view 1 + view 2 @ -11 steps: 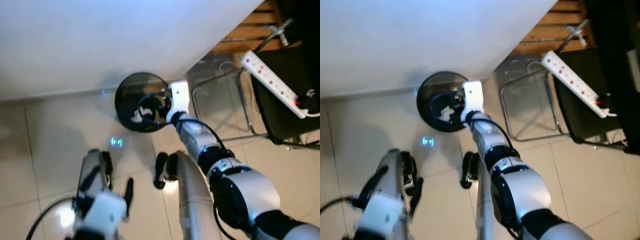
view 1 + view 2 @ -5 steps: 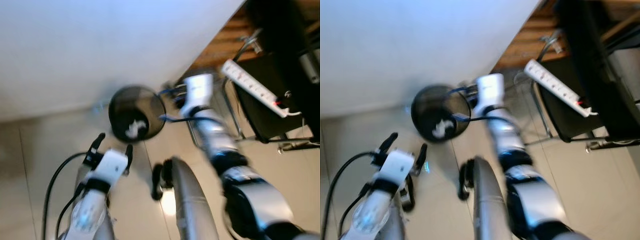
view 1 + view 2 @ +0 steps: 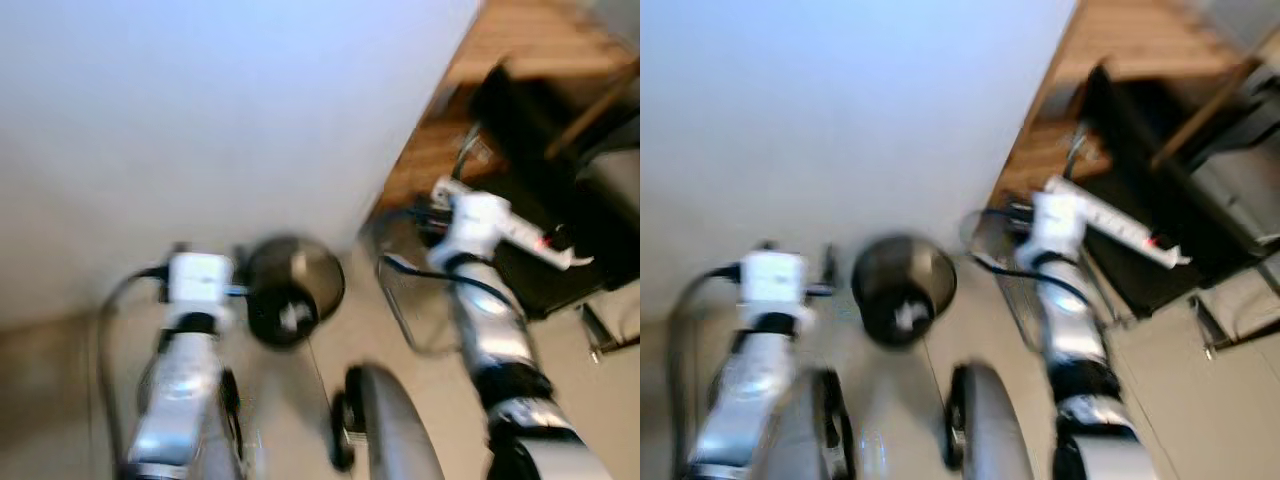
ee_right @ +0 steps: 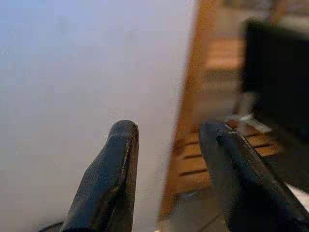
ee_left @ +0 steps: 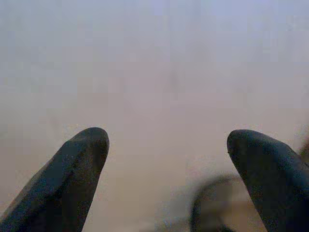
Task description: Clean up the room
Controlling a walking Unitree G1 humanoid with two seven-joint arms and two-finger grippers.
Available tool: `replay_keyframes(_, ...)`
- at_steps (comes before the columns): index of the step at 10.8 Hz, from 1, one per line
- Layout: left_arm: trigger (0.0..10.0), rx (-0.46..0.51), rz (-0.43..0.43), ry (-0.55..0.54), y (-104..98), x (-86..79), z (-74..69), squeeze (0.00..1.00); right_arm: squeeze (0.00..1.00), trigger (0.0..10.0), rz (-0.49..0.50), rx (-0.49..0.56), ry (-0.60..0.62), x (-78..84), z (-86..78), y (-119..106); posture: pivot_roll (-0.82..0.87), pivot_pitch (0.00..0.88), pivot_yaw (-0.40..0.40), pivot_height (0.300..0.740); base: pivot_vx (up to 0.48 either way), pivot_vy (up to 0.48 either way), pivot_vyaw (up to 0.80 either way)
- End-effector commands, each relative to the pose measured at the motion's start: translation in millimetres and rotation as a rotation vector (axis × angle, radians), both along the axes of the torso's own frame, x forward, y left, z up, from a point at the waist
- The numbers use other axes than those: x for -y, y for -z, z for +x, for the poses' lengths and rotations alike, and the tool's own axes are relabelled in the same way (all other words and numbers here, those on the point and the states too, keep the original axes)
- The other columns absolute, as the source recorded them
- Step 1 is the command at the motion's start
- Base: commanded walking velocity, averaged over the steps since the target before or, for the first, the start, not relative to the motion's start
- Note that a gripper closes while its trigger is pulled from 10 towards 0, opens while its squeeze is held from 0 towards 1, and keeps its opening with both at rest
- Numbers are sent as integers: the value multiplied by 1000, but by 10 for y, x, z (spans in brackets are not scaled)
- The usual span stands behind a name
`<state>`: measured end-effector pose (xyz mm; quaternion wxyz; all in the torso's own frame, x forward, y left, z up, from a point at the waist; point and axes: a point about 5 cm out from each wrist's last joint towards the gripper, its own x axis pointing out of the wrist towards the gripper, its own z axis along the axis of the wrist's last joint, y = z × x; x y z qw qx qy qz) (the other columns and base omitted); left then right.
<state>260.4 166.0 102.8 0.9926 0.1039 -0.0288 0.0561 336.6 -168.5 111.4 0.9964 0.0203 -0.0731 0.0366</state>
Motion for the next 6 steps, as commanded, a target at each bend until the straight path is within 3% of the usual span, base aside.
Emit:
replay_keyframes(1,10000,37,2,30,-64,69,-1,0,0,10000,-13,3,29,81,-90,60,148,36,-122,640,0,0,0)
replay_keyframes(2,10000,56,-8,43,-97,90,-32,0,0,10000,-15,-22,28,91,-146,133,146,39,-121,640,0,0,0)
replay_keyframes(3,10000,50,-96,80,-89,97,-133,0,0,10000,-41,-56,9,158,-334,273,133,36,-112,640,0,0,0)
replay_keyframes(5,10000,34,-60,185,-137,-23,-231,0,0,10000,-73,-99,-4,335,-539,363,123,29,-99,640,0,0,0)
replay_keyframes(6,10000,31,-32,238,-162,5,-197,0,0,10000,-101,-93,-17,321,-533,340,119,24,-92,640,0,0,0)
